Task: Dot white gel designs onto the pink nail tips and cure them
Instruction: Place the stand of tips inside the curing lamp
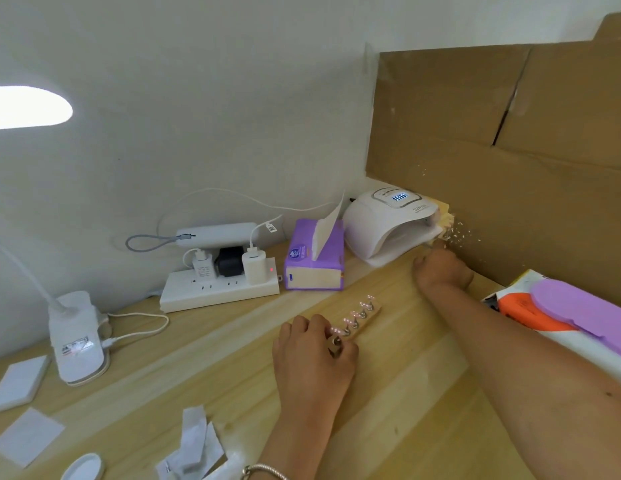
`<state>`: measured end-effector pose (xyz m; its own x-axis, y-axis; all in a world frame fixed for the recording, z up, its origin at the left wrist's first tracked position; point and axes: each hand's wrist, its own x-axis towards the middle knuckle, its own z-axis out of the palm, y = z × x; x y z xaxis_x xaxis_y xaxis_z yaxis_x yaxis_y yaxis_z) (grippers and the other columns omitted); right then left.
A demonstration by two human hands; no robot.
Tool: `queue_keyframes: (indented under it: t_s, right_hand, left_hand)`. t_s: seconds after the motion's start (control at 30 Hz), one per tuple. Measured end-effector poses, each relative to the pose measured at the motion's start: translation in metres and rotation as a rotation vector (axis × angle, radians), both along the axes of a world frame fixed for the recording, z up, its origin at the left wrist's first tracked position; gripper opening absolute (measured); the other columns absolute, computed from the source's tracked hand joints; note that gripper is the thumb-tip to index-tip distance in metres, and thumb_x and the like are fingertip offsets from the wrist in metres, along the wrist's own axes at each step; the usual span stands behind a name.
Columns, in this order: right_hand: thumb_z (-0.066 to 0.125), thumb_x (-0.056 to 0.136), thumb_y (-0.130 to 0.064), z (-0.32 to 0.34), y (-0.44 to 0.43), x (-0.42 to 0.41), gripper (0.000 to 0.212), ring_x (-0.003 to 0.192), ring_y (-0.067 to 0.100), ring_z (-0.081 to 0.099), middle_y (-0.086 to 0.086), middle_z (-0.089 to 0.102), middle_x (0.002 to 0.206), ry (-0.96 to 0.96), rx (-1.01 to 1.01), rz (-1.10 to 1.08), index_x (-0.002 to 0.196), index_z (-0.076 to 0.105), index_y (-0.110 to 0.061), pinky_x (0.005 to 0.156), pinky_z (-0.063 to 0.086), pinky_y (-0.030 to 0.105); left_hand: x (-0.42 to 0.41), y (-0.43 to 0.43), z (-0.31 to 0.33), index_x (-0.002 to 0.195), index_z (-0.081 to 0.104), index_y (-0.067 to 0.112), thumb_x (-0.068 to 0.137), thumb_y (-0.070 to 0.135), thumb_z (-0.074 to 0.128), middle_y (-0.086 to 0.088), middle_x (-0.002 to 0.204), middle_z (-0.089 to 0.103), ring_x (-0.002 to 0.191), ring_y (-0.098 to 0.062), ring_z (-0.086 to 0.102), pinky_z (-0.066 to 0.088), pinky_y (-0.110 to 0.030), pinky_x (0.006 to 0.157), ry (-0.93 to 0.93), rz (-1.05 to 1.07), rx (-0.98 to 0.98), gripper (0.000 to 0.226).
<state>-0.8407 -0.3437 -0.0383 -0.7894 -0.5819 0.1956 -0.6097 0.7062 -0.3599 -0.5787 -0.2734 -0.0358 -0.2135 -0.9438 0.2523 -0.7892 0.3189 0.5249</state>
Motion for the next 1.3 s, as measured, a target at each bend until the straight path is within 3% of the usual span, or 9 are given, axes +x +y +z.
queue_keyframes:
  t_s: [0.2, 0.3, 0.37, 0.43, 0.5, 0.63, 0.73, 1.0, 1.3]
  right_hand:
    - [0.04, 0.101, -0.025, 0.02, 0.013, 0.011, 0.033, 0.108, 0.034, 0.059, 0.015, 0.059, 0.122, -0.171, 0.071, 0.069, 0.127, 0.052, -0.009, 0.083, 0.045, 0.037]
    - [0.048, 0.096, -0.014, 0.032, 0.026, 0.026, 0.021, 0.092, 0.027, 0.061, 0.013, 0.066, 0.108, -0.362, 0.093, 0.386, 0.103, 0.066, -0.006, 0.076, 0.048, 0.033]
    - [0.06, 0.091, -0.012, 0.034, 0.041, 0.041, 0.019, 0.086, 0.009, 0.061, -0.001, 0.064, 0.101, -0.464, 0.106, 0.676, 0.108, 0.069, -0.014, 0.076, 0.049, 0.022]
    - [0.07, 0.084, -0.01, 0.035, 0.053, 0.055, 0.029, 0.07, -0.01, 0.053, -0.011, 0.056, 0.096, -0.43, 0.149, 0.88, 0.111, 0.066, -0.018, 0.063, 0.039, 0.005]
    - [0.075, 0.079, -0.011, 0.034, 0.061, 0.063, 0.023, 0.06, -0.011, 0.049, -0.009, 0.056, 0.087, -0.369, 0.118, 0.93, 0.101, 0.068, -0.016, 0.057, 0.035, 0.005]
    - [0.08, 0.073, -0.02, 0.037, 0.076, 0.067, 0.022, 0.057, -0.001, 0.047, -0.009, 0.056, 0.07, -0.324, 0.122, 0.838, 0.075, 0.059, -0.024, 0.058, 0.04, 0.02]
    - [0.078, 0.071, -0.035, 0.039, 0.086, 0.063, 0.026, 0.069, 0.011, 0.055, -0.006, 0.059, 0.075, -0.163, 0.177, 0.64, 0.075, 0.056, -0.021, 0.061, 0.044, 0.029]
    - [0.071, 0.077, -0.036, 0.042, 0.077, 0.038, 0.041, 0.051, 0.012, 0.04, -0.001, 0.044, 0.058, -0.085, 0.0, 0.277, 0.058, 0.04, -0.017, 0.045, 0.021, 0.029]
    - [0.061, 0.089, -0.037, 0.036, 0.016, 0.025, 0.029, 0.073, 0.025, 0.056, 0.008, 0.063, 0.083, -0.329, -0.156, 0.193, 0.086, 0.066, -0.009, 0.05, 0.033, 0.026]
  left_hand:
    - [0.001, -0.002, -0.002, 0.114, 0.057, 0.021, 0.087, 0.028, 0.06, 0.001, 0.109, 0.056, 0.105, -0.023, 0.049, 0.034, -0.031, 0.089, 0.086, 0.082, -0.033, 0.028]
    - [0.001, -0.002, 0.0, 0.123, 0.052, 0.02, 0.09, 0.028, 0.06, -0.002, 0.114, 0.057, 0.111, -0.025, 0.049, 0.032, -0.032, 0.091, 0.074, 0.153, -0.024, 0.035]
    - [0.002, -0.001, 0.001, 0.12, 0.051, 0.02, 0.091, 0.027, 0.059, -0.001, 0.112, 0.059, 0.11, -0.025, 0.05, 0.032, -0.033, 0.089, 0.079, 0.156, -0.013, 0.031]
    - [0.003, 0.0, 0.002, 0.119, 0.049, 0.02, 0.091, 0.025, 0.057, 0.0, 0.111, 0.061, 0.11, -0.024, 0.05, 0.032, -0.033, 0.089, 0.077, 0.148, -0.001, 0.029]
    - [0.004, 0.001, 0.003, 0.118, 0.049, 0.018, 0.091, 0.021, 0.056, 0.0, 0.11, 0.062, 0.109, -0.025, 0.051, 0.033, -0.034, 0.089, 0.085, 0.139, 0.0, 0.028]
    - [0.006, 0.002, 0.003, 0.109, 0.051, 0.015, 0.088, 0.016, 0.056, -0.001, 0.104, 0.062, 0.102, -0.027, 0.053, 0.035, -0.035, 0.087, 0.097, 0.126, -0.005, 0.022]
    - [0.004, 0.006, 0.002, 0.093, 0.059, 0.012, 0.082, 0.015, 0.062, -0.006, 0.094, 0.062, 0.093, -0.03, 0.055, 0.038, -0.039, 0.081, 0.049, 0.113, -0.044, 0.012]
    - [-0.001, 0.008, -0.006, 0.089, 0.063, 0.014, 0.085, 0.025, 0.057, -0.006, 0.097, 0.057, 0.094, -0.029, 0.052, 0.037, -0.039, 0.079, -0.119, 0.109, -0.115, 0.013]
    - [-0.001, 0.006, -0.006, 0.062, 0.06, 0.013, 0.058, 0.017, 0.083, -0.005, 0.071, 0.057, 0.067, -0.029, 0.056, 0.044, -0.038, 0.058, -0.105, 0.078, -0.17, 0.024]
